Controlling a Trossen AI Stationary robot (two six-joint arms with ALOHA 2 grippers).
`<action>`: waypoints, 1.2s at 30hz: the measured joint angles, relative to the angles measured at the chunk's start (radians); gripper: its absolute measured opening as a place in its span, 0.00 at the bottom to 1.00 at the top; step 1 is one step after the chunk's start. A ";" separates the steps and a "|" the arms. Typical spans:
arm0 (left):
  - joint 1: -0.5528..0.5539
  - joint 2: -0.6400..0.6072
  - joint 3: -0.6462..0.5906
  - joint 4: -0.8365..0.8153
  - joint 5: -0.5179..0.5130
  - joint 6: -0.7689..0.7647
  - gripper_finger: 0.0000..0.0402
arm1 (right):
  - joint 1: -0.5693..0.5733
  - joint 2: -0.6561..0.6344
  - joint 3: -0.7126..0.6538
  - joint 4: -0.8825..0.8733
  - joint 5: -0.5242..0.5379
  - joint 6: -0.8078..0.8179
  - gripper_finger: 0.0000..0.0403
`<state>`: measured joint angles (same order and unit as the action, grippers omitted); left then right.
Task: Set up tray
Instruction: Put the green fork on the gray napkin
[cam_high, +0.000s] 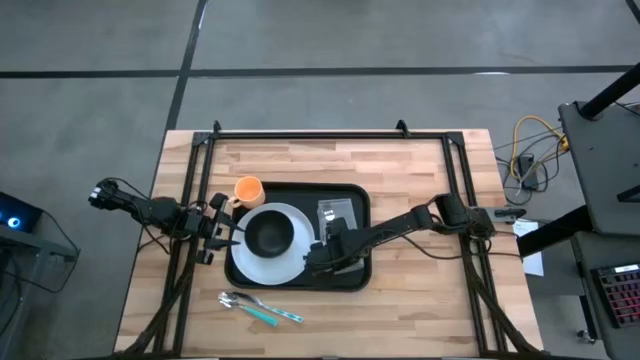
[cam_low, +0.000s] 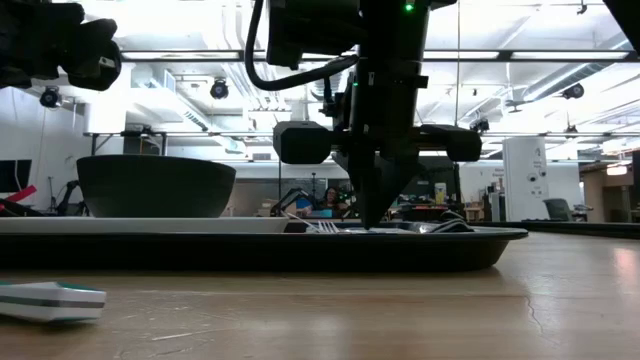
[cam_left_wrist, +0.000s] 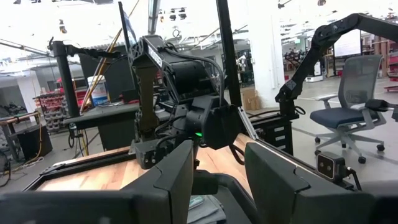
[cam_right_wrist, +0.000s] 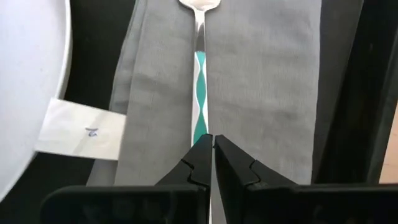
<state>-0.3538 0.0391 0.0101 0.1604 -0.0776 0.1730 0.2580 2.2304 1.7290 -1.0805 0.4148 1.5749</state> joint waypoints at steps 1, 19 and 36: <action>0.000 0.000 0.000 0.000 0.000 0.000 0.31 | 0.000 0.000 0.000 0.000 0.002 -0.009 0.02; -0.001 0.000 0.000 0.000 0.000 0.000 0.31 | -0.010 -0.003 0.034 0.021 -0.006 -0.135 0.19; 0.000 0.000 0.000 0.000 0.000 0.000 0.31 | -0.016 0.012 0.004 0.054 -0.054 -0.139 0.22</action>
<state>-0.3534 0.0390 0.0105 0.1604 -0.0780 0.1734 0.2417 2.2421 1.7329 -1.0265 0.3606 1.4360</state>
